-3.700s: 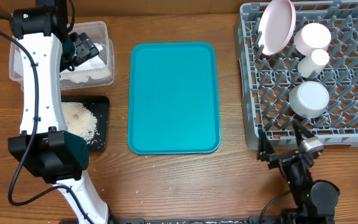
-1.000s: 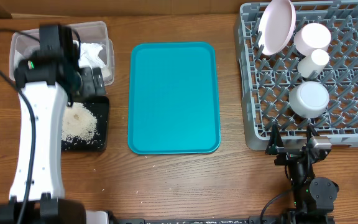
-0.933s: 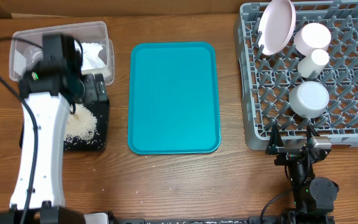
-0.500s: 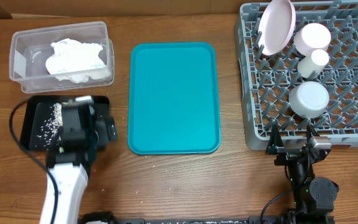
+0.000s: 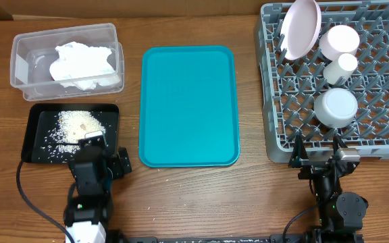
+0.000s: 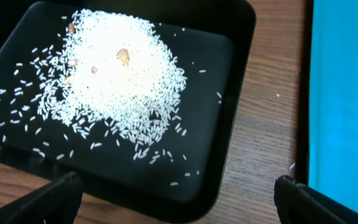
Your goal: Sort waste into correct bins and load items into the dishwasher
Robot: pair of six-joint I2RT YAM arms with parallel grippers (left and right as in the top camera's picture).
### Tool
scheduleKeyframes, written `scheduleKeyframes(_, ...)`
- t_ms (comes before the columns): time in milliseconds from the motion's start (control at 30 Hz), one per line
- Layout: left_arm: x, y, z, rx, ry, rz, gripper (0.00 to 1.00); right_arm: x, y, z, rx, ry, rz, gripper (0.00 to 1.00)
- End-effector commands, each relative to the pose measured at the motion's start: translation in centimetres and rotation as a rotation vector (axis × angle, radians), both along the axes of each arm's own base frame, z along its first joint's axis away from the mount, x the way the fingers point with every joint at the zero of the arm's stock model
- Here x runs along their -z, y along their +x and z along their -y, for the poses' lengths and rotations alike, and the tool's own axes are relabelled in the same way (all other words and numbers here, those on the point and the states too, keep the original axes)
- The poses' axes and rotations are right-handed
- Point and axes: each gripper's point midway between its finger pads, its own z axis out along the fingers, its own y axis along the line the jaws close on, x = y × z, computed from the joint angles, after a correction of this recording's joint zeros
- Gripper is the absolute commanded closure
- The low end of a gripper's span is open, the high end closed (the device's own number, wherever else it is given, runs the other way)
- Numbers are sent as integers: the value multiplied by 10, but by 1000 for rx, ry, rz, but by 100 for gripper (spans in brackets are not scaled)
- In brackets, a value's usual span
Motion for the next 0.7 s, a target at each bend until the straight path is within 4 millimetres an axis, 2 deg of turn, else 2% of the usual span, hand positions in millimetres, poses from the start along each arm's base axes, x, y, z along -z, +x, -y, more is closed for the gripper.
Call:
scheduleKeyframes(0,4,-2,2,17,16,88,0,2,0,1,8,0,2,0)
scheduleKeyframes(367,-8,-6,10,55,9,342,0,2,0,1,8,0,2,0)
scheduleKeyframes(500,-31,-4,11,62,17,440,0,2,0,1,8,0,2,0)
scheduleKeyframes(667,-50,-4,11,63,25,524,0,2,0,1,8,0,2,0)
